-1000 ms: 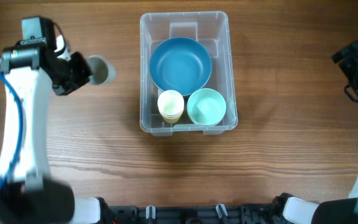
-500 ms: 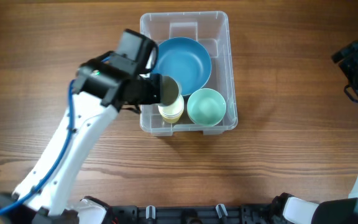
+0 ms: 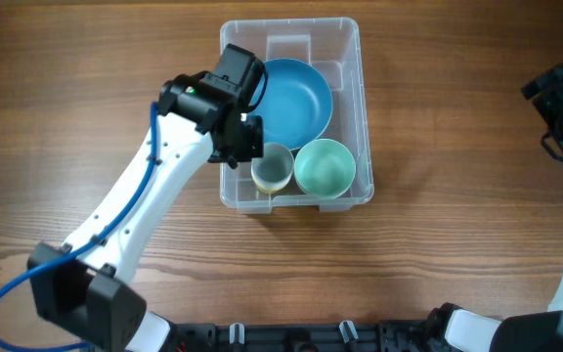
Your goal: Pack container
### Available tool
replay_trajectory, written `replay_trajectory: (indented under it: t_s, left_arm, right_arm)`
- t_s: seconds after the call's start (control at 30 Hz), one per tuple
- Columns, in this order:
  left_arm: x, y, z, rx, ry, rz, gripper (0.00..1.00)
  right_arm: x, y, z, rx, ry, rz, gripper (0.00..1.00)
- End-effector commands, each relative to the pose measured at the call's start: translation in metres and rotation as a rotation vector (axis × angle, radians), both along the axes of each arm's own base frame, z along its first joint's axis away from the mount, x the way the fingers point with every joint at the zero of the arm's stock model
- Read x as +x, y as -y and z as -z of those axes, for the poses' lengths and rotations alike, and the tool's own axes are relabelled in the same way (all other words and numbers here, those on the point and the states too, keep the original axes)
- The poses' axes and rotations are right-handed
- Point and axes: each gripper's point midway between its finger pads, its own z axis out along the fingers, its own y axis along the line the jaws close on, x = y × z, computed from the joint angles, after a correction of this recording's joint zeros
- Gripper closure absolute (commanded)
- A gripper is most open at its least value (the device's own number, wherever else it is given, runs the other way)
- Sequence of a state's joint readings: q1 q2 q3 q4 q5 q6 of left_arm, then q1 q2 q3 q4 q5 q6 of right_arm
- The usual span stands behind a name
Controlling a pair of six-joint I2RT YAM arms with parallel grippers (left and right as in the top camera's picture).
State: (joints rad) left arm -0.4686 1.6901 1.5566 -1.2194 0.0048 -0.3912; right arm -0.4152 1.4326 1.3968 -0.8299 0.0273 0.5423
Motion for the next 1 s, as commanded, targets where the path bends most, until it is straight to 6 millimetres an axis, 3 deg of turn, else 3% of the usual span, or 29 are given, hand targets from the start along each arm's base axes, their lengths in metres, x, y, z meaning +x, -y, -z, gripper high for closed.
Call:
replay_trajectory:
  t_s: [0.0, 0.07, 0.1, 0.47, 0.6, 0.7, 0.77, 0.97]
  left_arm:
    - [-0.002, 0.003, -0.004, -0.027, 0.001, -0.008, 0.58]
    - [-0.004, 0.003, -0.008, -0.034, 0.003, -0.012, 0.32]
    - [-0.006, 0.003, -0.01, -0.038, 0.004, -0.014, 0.0]
    - [-0.01, 0.001, -0.017, -0.047, 0.016, -0.012, 0.0]
    - [-0.025, -0.018, -0.013, 0.043, -0.04, -0.026, 0.0]
    - [-0.03, -0.017, -0.012, 0.03, -0.068, -0.054, 0.0]
    - [-0.026, -0.016, -0.013, 0.022, -0.054, -0.069, 0.0]
    - [0.013, -0.008, -0.026, 0.004, 0.133, -0.023, 0.0]
  right_arm:
    - [0.001, 0.001, 0.0, 0.005, 0.003, 0.01, 0.0]
    - [0.001, 0.001, 0.0, 0.005, 0.003, 0.01, 0.0]
    - [0.001, 0.001, 0.0, 0.005, 0.003, 0.01, 0.0]
    - [0.001, 0.001, 0.0, 0.005, 0.003, 0.01, 0.0]
    - [0.001, 0.001, 0.0, 0.005, 0.003, 0.01, 0.0]
    - [0.001, 0.001, 0.0, 0.005, 0.003, 0.01, 0.0]
    - [0.001, 0.001, 0.0, 0.005, 0.003, 0.01, 0.0]
    - [0.001, 0.001, 0.0, 0.005, 0.003, 0.01, 0.0]
